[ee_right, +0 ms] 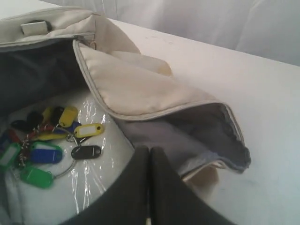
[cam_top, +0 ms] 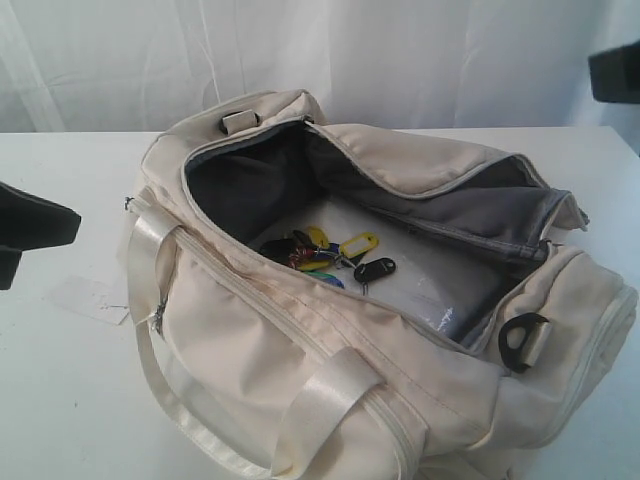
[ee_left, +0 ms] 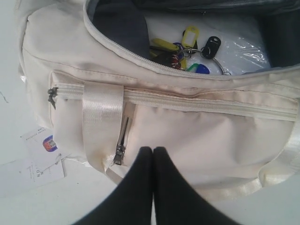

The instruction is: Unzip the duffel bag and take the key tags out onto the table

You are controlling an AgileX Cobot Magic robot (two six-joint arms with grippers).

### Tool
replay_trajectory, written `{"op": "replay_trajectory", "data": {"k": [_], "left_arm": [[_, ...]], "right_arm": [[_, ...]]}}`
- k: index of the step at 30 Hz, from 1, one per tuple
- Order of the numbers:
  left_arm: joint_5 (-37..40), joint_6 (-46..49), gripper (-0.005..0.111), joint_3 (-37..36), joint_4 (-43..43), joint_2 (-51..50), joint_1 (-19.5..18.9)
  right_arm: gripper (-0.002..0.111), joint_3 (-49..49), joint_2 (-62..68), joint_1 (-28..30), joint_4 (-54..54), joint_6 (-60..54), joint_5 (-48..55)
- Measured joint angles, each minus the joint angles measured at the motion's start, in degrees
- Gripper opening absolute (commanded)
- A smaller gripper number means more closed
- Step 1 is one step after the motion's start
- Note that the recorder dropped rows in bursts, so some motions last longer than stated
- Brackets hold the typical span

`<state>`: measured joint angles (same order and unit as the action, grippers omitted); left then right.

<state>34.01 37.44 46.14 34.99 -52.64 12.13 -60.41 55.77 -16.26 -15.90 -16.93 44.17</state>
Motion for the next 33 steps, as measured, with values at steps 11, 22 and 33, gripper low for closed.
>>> {"op": "replay_trajectory", "data": {"k": [11,22,33], "left_arm": [[1.83,0.09,0.000,0.00,0.00,-0.27,0.00],[4.06,0.09,0.000,0.00,0.00,-0.27,0.00],[4.95,0.09,0.000,0.00,0.00,-0.27,0.00]], "right_arm": [[0.000,17.91,-16.24,0.00,-4.69,-0.22,0.39],[0.000,20.16,-18.37,0.00,-4.70,-0.22,5.00],[0.000,20.16,-18.60,0.00,-4.82,-0.22,5.09]]}}
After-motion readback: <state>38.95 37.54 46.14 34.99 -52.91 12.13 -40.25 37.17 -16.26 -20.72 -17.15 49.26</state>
